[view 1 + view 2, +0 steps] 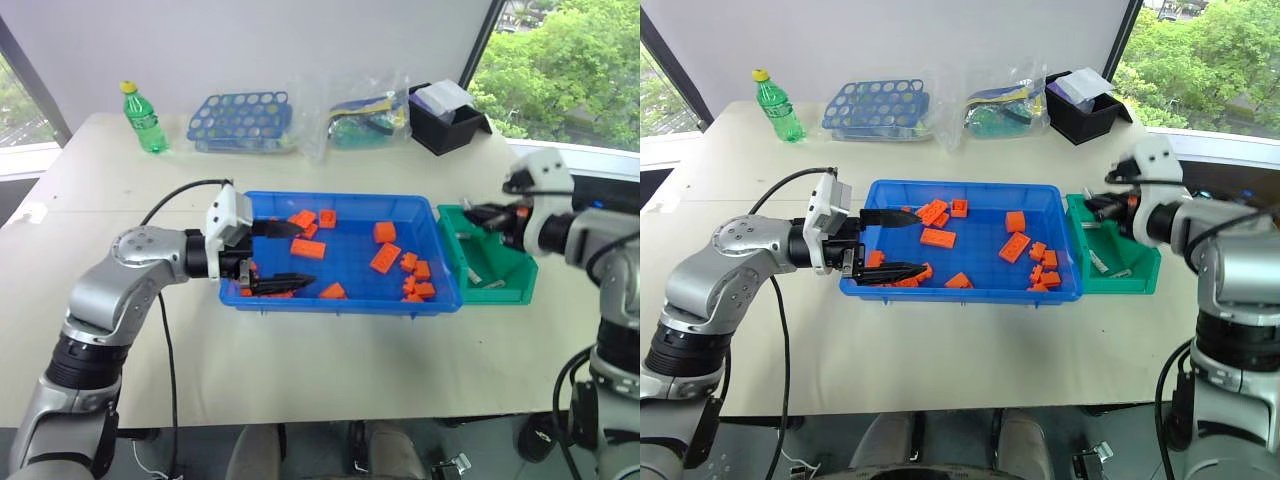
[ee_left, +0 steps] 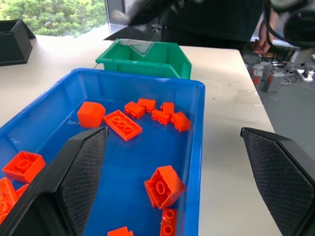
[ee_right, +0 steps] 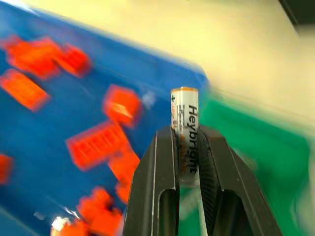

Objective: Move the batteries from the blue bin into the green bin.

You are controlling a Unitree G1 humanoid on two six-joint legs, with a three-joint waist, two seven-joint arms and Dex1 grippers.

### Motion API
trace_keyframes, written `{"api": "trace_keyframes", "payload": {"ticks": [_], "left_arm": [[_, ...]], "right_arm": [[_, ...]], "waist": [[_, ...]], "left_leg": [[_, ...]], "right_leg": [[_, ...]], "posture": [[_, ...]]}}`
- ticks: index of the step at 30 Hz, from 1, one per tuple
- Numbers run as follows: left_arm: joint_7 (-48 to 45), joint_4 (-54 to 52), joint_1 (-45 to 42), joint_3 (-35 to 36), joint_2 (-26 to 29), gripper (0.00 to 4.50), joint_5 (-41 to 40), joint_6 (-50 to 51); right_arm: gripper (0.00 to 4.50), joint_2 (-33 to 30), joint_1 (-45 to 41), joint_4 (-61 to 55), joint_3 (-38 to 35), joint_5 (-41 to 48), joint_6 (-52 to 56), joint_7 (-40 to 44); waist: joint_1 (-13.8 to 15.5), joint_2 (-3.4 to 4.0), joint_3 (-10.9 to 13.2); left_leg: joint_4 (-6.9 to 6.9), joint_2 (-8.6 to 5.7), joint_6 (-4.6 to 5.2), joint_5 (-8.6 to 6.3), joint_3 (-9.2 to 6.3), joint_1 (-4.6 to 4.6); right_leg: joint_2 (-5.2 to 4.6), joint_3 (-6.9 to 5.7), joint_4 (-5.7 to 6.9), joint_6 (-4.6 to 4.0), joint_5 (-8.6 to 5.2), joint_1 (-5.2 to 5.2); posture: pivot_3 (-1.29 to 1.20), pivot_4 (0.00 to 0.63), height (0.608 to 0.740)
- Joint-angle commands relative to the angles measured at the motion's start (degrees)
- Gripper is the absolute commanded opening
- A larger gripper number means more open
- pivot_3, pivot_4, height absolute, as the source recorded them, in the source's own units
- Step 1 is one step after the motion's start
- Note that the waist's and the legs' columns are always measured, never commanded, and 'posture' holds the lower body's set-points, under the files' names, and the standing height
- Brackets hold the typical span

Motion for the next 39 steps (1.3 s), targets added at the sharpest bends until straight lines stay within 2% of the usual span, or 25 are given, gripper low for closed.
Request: {"api": "trace_keyframes", "payload": {"ticks": [1, 2, 3, 5, 7, 11, 15, 18, 29, 39], "left_arm": [[-0.30, 0.11, -2.27, 0.50, -0.31, 4.50, 0.07, -1.14], [-0.58, 0.43, -2.54, 0.40, -0.33, 4.50, 0.15, -1.25], [-0.81, 0.69, -2.76, 0.30, -0.31, 4.50, 0.21, -1.35], [-1.12, 1.17, -3.20, 0.20, -0.29, 4.50, 0.33, -1.50], [-1.28, 1.44, -3.49, 0.26, -0.23, 4.50, 0.34, -1.53], [-1.44, 1.59, -3.38, 0.73, 0.15, 4.50, 0.27, -1.64], [-1.23, 1.37, -2.35, 2.23, 1.43, 4.50, 0.01, -1.46], [-0.86, 1.25, -1.99, 3.72, 3.03, 4.50, -0.21, -0.95], [1.49, -1.64, 1.79, 13.08, 10.78, 4.50, -2.56, 2.10], [4.70, -5.62, 6.00, 16.43, 11.47, 4.50, -3.96, 3.46]], "right_arm": [[0.01, 2.35, 0.77, -1.15, -5.05, -1.22, -2.42, -6.89], [0.01, 2.96, 1.32, -1.05, -5.41, -0.75, -2.58, -7.58], [1.08, 3.09, 1.97, -1.18, -5.19, -0.10, -2.86, -7.75], [1.89, 2.72, 2.56, -1.17, -4.45, 0.92, -3.68, -7.90], [2.96, 1.72, 2.71, -1.10, -3.84, 1.71, -4.71, -7.62], [2.96, -2.24, 3.75, -3.11, -4.29, 7.55, -6.92, -0.52], [2.96, -10.52, 8.71, -7.11, -5.90, 16.29, -12.77, 13.75], [2.96, -13.64, 10.54, -6.79, -7.82, 20.29, -15.72, 18.46], [2.96, -14.83, 16.63, -5.96, -9.72, 26.88, -21.82, 22.20], [2.96, -15.65, 24.39, -5.93, -14.89, 27.84, -23.29, 20.35]], "waist": [[-0.12, 0.20, 0.12], [-0.15, 0.27, 0.16], [-0.19, 0.29, 0.15], [-0.23, 0.24, 0.11], [-0.21, 0.25, 0.11], [0.01, 0.28, 0.14], [-0.04, 0.27, 0.14], [-0.19, 0.25, 0.14], [0.07, 0.26, 0.16], [0.04, 0.28, 0.18]], "left_leg": [[0.01, 0.00, 0.01, 0.00, 0.02, 0.00], [0.03, 0.00, 0.01, 0.01, 0.05, -0.02], [0.03, 0.00, 0.01, 0.01, 0.07, -0.02], [-0.01, 0.01, 0.02, 0.00, 0.06, 0.05], [-0.03, 0.02, 0.02, 0.00, 0.04, 0.05], [0.00, 0.01, 0.02, 0.00, 0.02, 0.01], [-0.03, 0.00, 0.03, 0.00, -0.04, 0.00], [-0.06, 0.01, 0.03, -0.01, 0.00, 0.00], [-0.09, 0.03, 0.01, -0.03, 0.06, -0.02], [-0.07, 0.03, -0.05, -0.06, 0.10, -0.01]], "right_leg": [[0.00, 0.00, 0.01, 0.00, 0.00, -0.01], [0.00, 0.01, 0.02, 0.00, 0.00, -0.04], [-0.01, 0.01, 0.02, 0.00, 0.01, -0.05], [0.00, 0.01, 0.05, 0.00, 0.00, -0.02], [0.00, 0.01, 0.05, 0.01, 0.00, -0.02], [0.00, 0.01, 0.01, 0.01, -0.01, -0.02], [0.01, 0.01, -0.20, 0.02, -0.02, 0.10], [0.01, 0.00, -0.35, 0.04, -0.02, 0.12], [0.00, -0.01, -0.64, 0.03, -0.02, -0.04], [-0.01, 0.00, -0.69, 0.03, -0.02, -0.03]], "posture": [[0.00, 0.150, 0.723], [0.00, 0.150, 0.723], [0.00, 0.150, 0.723], [0.00, 0.150, 0.723], [0.00, 0.150, 0.723], [0.00, 0.150, 0.723], [0.00, 0.150, 0.723], [0.00, 0.150, 0.723], [0.00, 0.150, 0.723], [0.00, 0.150, 0.723]]}}
